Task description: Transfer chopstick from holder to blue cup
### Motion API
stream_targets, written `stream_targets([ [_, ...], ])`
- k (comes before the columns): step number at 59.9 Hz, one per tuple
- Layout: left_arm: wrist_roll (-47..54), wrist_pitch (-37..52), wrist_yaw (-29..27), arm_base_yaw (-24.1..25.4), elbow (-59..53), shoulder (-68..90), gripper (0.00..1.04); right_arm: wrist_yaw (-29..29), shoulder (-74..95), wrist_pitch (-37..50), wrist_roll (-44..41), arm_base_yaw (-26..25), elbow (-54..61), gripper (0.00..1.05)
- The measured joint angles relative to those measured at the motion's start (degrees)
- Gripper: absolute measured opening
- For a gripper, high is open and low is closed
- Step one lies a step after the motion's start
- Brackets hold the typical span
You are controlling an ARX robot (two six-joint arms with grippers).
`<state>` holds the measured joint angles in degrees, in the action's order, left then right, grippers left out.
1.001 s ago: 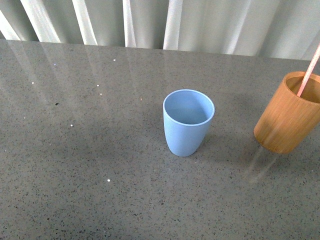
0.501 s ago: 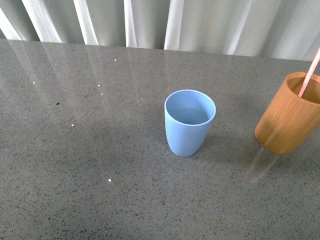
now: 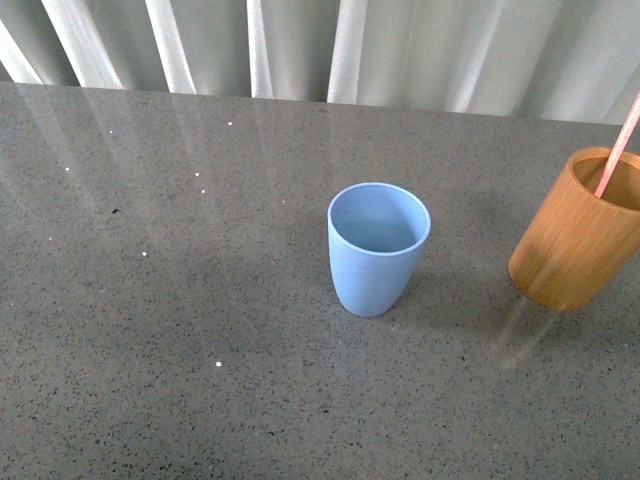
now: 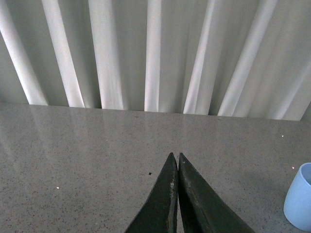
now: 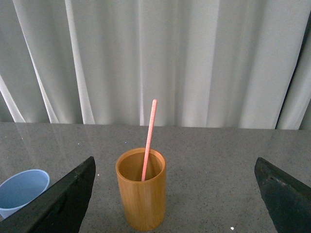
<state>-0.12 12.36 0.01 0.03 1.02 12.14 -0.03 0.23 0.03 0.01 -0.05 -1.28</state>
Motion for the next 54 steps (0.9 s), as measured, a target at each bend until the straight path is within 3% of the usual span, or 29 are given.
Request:
stream_targets([
  [11,0.02,-2.51,0.0,0.0,0.02,-2.54,0.04,0.02,0.0,0.0,-0.02,0.0,0.0,0.95],
  [17,0.0,-11.56,0.0,0.0,0.02,-9.64,0.04,0.02,0.02,0.0,0.0,0.0,0.0,0.95],
  [31,-0.02,-12.28,-0.02,0.0,0.02,-11.91,0.04,0.02,0.02,0.0,0.0,0.0,0.0,0.95],
  [42,-0.02,-12.28,-0.02,0.0,0.02,-11.91,0.35,0.0,0.0,0.0,-0.02,0.0,0.0,0.95],
  [47,-0.02,-12.33,-0.02,0.0,0.02,-11.93,0.56,0.0,0.0,0.0,0.0,0.0,0.0,0.95],
  [54,-0.02,-12.33,0.0,0.0,0.02,-11.91,0.76,0.0,0.02,0.0,0.0,0.0,0.0,0.95],
])
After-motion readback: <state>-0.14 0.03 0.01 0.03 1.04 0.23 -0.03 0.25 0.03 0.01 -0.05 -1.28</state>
